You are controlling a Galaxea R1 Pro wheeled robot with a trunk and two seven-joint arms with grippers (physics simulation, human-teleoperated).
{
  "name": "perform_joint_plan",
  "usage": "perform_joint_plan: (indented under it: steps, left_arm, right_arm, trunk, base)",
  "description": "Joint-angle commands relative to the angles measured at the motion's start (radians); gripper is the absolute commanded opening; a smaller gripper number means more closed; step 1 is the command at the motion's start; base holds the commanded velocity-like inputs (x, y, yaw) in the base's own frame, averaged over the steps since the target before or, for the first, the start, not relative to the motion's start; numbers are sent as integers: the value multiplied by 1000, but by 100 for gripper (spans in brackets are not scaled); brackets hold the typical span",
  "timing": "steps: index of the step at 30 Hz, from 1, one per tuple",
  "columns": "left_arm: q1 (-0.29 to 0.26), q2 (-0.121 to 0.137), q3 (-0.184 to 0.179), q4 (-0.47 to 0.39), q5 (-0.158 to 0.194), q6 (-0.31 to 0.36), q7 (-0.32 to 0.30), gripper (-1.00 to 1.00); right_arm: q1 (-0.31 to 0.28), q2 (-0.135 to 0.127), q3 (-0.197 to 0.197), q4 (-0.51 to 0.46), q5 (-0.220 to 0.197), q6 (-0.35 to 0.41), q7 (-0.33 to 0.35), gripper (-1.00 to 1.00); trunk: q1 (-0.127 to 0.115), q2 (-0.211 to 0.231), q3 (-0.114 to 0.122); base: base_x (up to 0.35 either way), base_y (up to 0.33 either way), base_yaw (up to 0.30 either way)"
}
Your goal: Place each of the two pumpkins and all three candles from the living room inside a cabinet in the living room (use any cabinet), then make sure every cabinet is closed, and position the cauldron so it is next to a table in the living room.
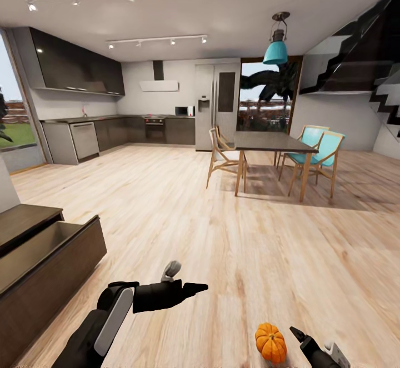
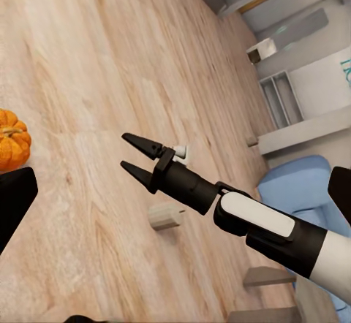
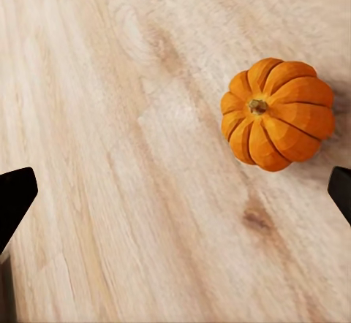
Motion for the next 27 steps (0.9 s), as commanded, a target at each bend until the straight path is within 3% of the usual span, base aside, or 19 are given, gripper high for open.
perform_joint_plan:
  steps: [1, 16, 23, 27]
  left_arm:
    - [-1, 0, 0, 0, 1, 5, -2, 100]
    - [-1, 0, 0, 1, 3, 5, -3, 100]
    - [-1, 0, 0, 1, 4, 5, -4, 100]
    - [-1, 0, 0, 1, 4, 5, -3, 100]
  right_arm:
    - [0, 0, 2, 0, -10, 6, 3, 100]
    - [0, -1, 2, -6, -8, 34, 10, 100]
    - [0, -23, 2, 1, -12, 123, 145, 100]
    - [0, -29, 1, 1, -13, 146, 158, 100]
  trunk:
    - [4, -8, -4]
    - [61, -113, -51]
    - [72, -129, -77]
    - [73, -130, -92]
  base:
    - [0, 0, 0]
    - [0, 0, 0]
    - [0, 0, 0]
    - [0, 0, 0]
